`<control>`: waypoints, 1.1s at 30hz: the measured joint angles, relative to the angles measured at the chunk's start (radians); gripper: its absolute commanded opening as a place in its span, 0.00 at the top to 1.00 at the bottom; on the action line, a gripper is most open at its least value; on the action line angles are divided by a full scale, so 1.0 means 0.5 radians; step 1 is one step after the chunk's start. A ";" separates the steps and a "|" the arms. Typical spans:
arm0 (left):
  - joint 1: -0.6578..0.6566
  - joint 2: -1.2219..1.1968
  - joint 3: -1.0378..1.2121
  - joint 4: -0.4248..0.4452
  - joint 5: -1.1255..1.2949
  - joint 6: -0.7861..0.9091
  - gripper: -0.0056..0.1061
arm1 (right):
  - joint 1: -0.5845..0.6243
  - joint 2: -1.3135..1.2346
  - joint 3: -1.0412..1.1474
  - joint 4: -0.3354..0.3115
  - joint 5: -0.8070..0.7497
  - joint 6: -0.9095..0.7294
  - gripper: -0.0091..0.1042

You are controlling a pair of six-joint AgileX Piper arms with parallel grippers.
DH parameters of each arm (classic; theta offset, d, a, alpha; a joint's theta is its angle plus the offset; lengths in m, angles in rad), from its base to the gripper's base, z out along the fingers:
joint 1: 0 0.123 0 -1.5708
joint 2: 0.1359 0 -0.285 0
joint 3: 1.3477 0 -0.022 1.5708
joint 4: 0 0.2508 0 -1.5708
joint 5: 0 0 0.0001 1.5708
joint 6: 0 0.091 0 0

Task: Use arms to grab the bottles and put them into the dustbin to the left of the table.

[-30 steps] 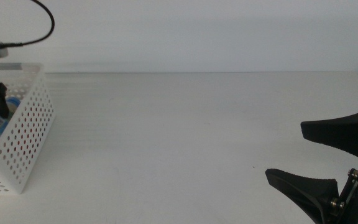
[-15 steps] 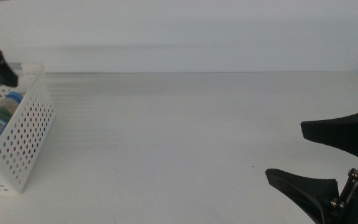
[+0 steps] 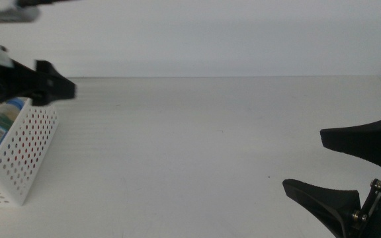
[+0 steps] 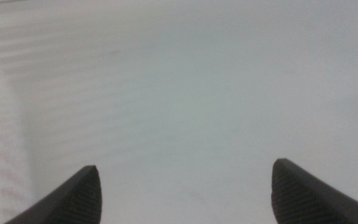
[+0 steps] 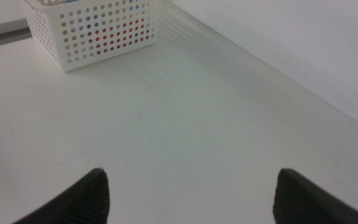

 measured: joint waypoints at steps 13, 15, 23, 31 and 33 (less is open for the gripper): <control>-0.575 -0.305 0.071 0.127 -0.351 0.010 0.14 | 0.000 0.000 0.000 0.000 0.000 0.000 0.30; -0.587 -0.412 0.071 0.135 -0.326 0.010 0.14 | 0.000 0.000 0.000 0.000 0.000 0.000 0.30; -0.588 -0.694 0.071 0.180 -0.106 0.010 0.14 | 0.000 0.000 0.000 0.000 0.000 0.000 0.30; -0.646 -0.858 0.319 0.374 -0.297 -0.214 0.14 | 0.000 0.000 0.000 0.000 0.000 0.000 0.30; -0.653 -0.965 0.430 0.492 -0.394 -0.363 0.14 | 0.000 0.000 0.000 0.000 0.000 0.000 0.30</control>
